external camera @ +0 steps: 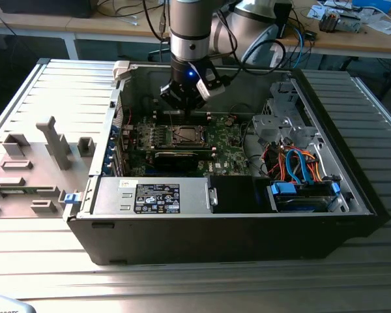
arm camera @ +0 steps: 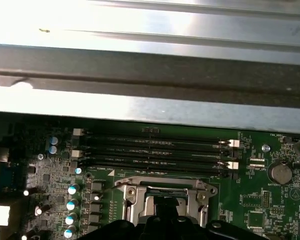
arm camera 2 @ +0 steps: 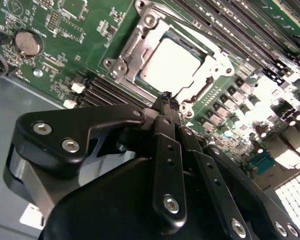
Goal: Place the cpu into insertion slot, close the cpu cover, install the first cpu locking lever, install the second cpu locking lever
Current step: 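Install the first cpu locking lever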
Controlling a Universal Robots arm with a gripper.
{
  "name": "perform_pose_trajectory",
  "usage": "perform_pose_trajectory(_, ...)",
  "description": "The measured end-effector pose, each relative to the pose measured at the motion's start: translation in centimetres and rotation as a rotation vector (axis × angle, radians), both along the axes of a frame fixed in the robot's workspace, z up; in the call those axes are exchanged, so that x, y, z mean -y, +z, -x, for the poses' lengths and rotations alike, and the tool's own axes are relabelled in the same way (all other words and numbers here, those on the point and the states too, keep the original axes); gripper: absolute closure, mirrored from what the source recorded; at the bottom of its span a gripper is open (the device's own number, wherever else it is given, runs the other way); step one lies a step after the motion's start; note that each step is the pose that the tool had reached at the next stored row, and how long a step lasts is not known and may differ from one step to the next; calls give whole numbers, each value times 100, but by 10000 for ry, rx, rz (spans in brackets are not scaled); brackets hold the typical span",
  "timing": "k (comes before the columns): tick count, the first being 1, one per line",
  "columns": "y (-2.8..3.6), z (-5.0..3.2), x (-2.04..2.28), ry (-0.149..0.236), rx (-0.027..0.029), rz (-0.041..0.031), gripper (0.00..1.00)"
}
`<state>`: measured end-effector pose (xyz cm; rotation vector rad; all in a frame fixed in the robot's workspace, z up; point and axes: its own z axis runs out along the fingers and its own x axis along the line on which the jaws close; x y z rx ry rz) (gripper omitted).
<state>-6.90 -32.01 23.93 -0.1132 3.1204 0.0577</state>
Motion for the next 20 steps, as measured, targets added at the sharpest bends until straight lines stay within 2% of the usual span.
perform_pose_trajectory(2, 15, 56, 0, -3, 52, 2, 89)
perform_pose_trajectory(4, 36, 139, 0, -1, 132, 24, 89)
perform_pose_trajectory(8, 56, 251, 0, -1, 228, 42, 89)
perform_pose_trajectory(12, 64, 351, 0, -1, 307, 53, 89)
perform_pose_trajectory(15, 67, 460, 0, 0, 385, 65, 89)
perform_pose_trajectory(20, 69, 592, 0, -1, 476, 100, 89)
